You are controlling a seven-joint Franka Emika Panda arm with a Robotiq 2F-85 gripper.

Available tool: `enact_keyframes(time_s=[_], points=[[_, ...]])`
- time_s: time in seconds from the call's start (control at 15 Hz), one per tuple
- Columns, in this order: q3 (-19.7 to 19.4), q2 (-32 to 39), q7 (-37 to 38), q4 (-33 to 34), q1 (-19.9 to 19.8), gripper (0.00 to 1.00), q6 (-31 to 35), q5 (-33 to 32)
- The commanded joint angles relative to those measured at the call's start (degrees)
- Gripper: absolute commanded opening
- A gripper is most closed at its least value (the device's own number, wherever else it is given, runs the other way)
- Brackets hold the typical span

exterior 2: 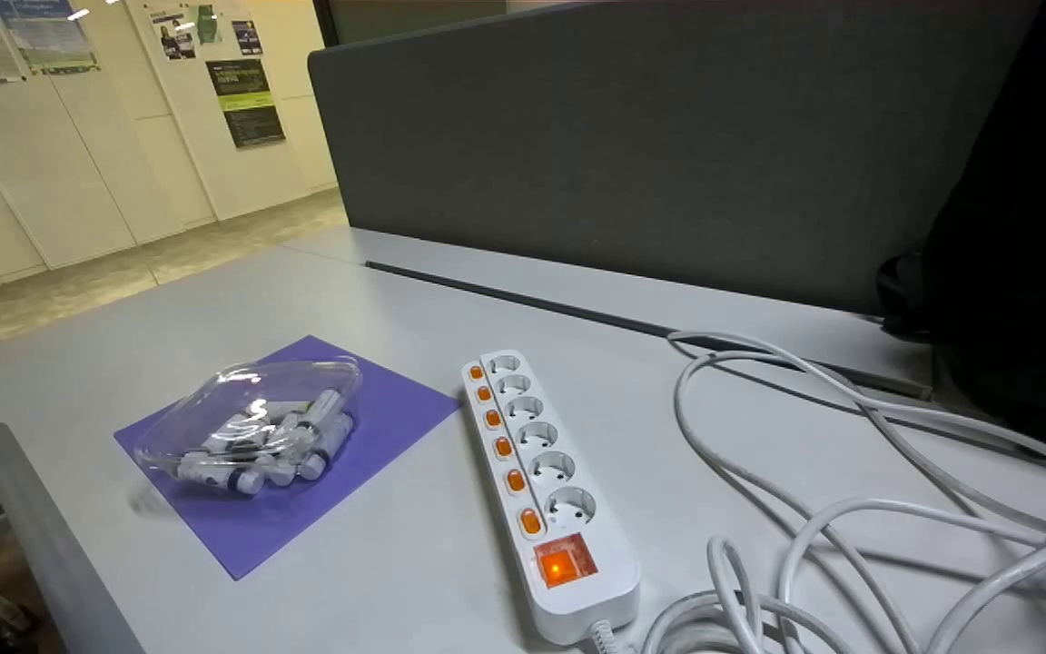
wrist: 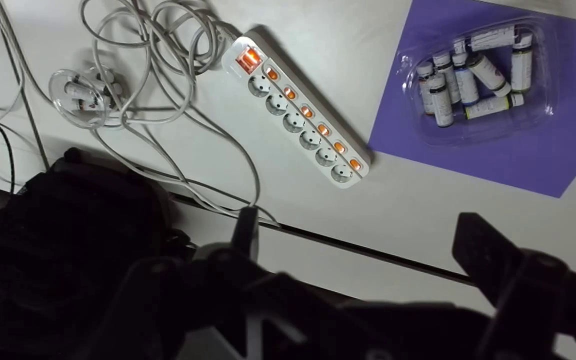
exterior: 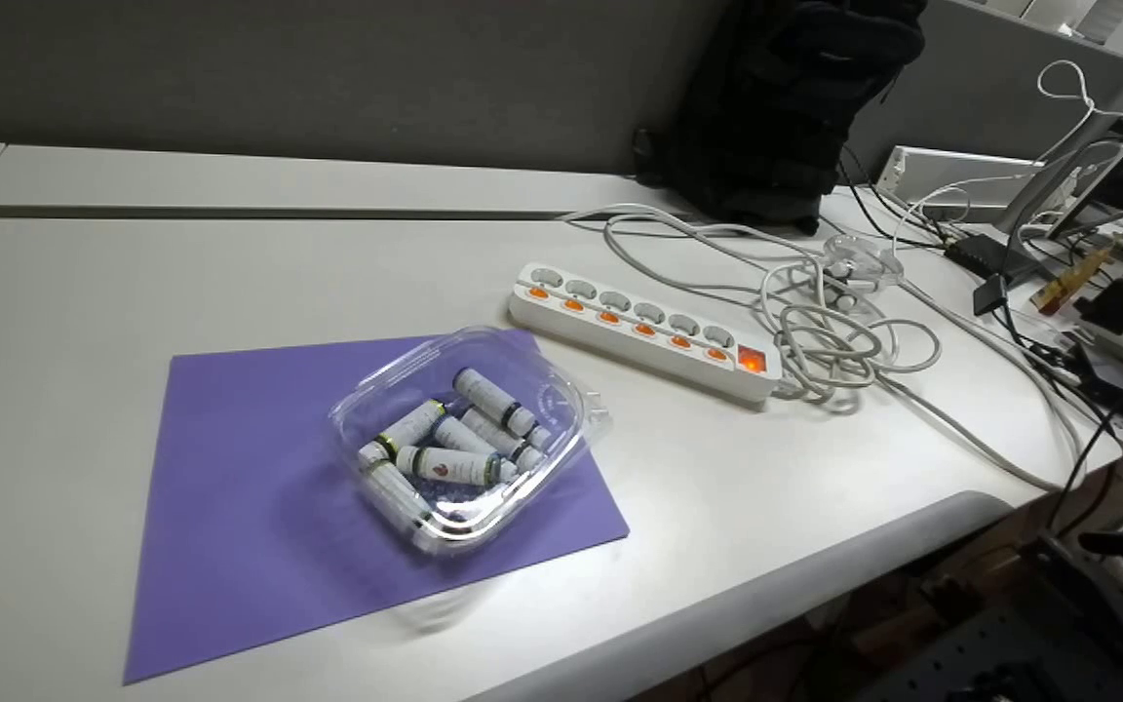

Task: Turn on the first switch to the right

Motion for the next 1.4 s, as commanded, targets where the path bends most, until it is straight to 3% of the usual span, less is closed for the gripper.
enact_keyframes(time_s=[0.0,0.47,0.53,0.6,0.8,1.2,1.33], points=[[0.26,0.86,4.15,-1.22,-1.09,1.0,3.92,-3.45],[0.59,7.85,12.78,-5.19,-8.32,1.0,15.64,-9.97],[0.33,9.26,13.94,-5.83,-9.42,0.91,18.18,-10.93],[0.1,10.94,15.26,-6.3,-10.6,0.75,20.56,-11.61],[-0.16,16.0,18.05,-7.12,-13.68,0.51,26.75,-13.31],[-1.64,28.78,19.1,-6.05,-17.63,0.1,37.02,-15.28],[-2.93,33.4,18.23,-5.26,-17.65,0.01,39.52,-14.72]])
